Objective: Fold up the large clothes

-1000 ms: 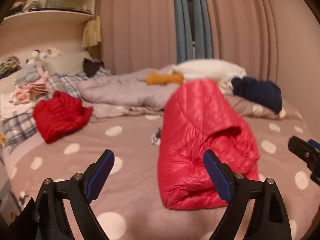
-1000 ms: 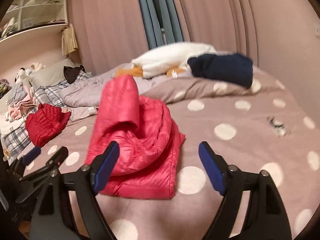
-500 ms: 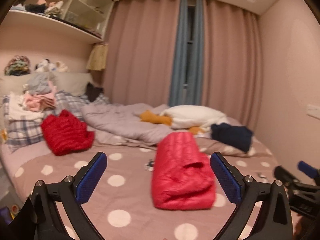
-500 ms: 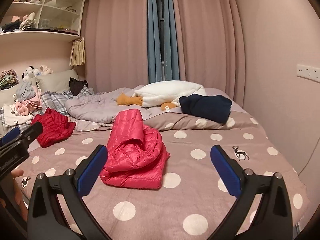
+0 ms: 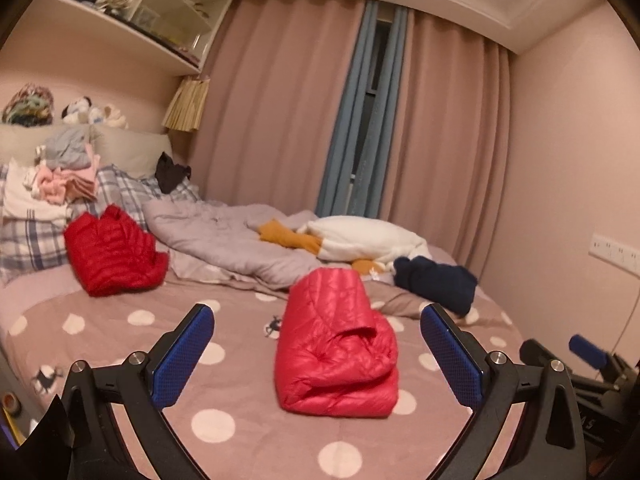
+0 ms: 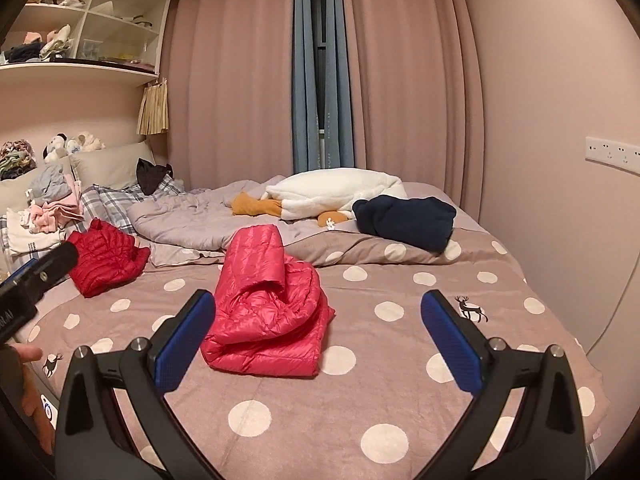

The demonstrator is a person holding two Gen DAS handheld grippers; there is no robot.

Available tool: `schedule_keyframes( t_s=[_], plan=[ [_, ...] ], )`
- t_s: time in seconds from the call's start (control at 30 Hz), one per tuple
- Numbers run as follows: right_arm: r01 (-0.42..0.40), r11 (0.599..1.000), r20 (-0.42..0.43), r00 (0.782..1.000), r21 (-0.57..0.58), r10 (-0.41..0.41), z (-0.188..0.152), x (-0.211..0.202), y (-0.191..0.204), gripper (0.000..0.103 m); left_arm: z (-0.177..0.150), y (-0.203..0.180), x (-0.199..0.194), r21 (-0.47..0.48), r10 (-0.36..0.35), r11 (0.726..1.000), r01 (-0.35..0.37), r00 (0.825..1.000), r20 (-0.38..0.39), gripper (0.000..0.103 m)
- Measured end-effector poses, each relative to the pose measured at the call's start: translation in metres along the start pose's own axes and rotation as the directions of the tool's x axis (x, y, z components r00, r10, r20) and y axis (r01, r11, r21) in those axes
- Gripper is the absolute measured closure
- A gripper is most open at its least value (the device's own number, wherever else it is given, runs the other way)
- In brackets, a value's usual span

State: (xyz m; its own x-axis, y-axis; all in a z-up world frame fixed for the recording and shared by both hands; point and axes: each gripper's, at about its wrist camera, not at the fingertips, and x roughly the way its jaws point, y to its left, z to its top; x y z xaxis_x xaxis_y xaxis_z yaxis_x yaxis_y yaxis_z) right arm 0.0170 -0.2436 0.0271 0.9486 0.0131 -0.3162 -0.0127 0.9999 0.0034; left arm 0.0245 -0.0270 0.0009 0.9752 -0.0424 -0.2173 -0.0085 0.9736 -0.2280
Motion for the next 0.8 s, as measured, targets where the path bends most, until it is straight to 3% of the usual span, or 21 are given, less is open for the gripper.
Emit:
schedule_keyframes(
  t_s=[0.4,0.63,0.8],
  plan=[
    [0.033,0.999,0.005,0.999,-0.006,-0.033,-0.009,-0.007,0.005,0.0,-0.007,-0.013,-0.002,0.04,-0.008,0.999,0.009,0.999,-0.032,0.001],
    [0.077,0.997,0.024,0.997,-0.008,-0.077,-0.013,-0.01,0.01,0.0,-0.007,-0.012,-0.005,0.034,0.046,0.998,-0.045,0.999,-0.019,0.001],
    [0.048,0.999,0.016,0.999,0.004,-0.048,-0.018,-0.006,0.01,0.0,-0.004,-0.007,-0.003,0.023,0.072,0.997,-0.072,0.997,-0.012,0.001]
  ],
)
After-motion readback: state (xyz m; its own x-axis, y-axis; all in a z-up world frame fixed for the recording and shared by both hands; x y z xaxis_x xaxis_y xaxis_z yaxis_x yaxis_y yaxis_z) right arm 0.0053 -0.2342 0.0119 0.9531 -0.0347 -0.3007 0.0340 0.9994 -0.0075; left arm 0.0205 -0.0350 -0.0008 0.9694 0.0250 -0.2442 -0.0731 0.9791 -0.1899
